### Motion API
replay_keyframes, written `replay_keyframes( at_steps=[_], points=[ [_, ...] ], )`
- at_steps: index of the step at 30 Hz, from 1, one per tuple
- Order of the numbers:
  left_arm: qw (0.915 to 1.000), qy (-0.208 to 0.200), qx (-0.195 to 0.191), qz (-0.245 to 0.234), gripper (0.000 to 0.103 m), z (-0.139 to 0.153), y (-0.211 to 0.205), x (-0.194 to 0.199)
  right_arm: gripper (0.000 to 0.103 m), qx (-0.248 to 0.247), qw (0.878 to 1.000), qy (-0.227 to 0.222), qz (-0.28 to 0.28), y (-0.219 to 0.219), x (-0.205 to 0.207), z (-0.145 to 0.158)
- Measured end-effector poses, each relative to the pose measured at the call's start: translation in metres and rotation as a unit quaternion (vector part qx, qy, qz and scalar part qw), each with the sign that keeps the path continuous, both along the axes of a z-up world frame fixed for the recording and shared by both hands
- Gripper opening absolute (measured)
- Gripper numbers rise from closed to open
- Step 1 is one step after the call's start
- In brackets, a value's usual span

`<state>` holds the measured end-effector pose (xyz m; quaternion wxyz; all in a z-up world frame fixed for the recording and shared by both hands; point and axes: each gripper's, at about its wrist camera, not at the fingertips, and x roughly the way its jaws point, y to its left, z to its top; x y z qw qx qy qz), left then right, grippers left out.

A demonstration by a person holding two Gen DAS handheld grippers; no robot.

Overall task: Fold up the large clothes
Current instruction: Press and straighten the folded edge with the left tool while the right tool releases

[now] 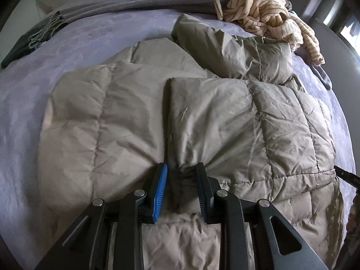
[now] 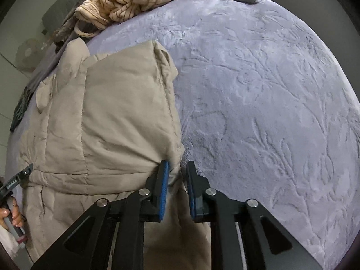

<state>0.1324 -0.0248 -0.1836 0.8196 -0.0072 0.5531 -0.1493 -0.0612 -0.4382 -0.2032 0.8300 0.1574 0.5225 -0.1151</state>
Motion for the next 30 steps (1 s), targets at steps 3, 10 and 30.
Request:
replay_keyframes(
  at_steps=[3, 10, 30],
  points=[
    [0.9998, 0.005, 0.014, 0.013, 0.028, 0.008, 0.009, -0.009, 0.024, 0.003, 1.000, 0.013, -0.001, -0.003, -0.006, 0.008],
    [0.9976, 0.043, 0.027, 0.048, 0.028, 0.022, 0.034, -0.043, 0.030, 0.030, 0.998, 0.045, -0.020, -0.007, -0.039, 0.022],
    [0.9914, 0.054, 0.070, 0.097, 0.103, 0.063, 0.052, -0.149, 0.056, 0.079, 0.995, 0.059, -0.005, 0.038, -0.102, 0.047]
  ],
)
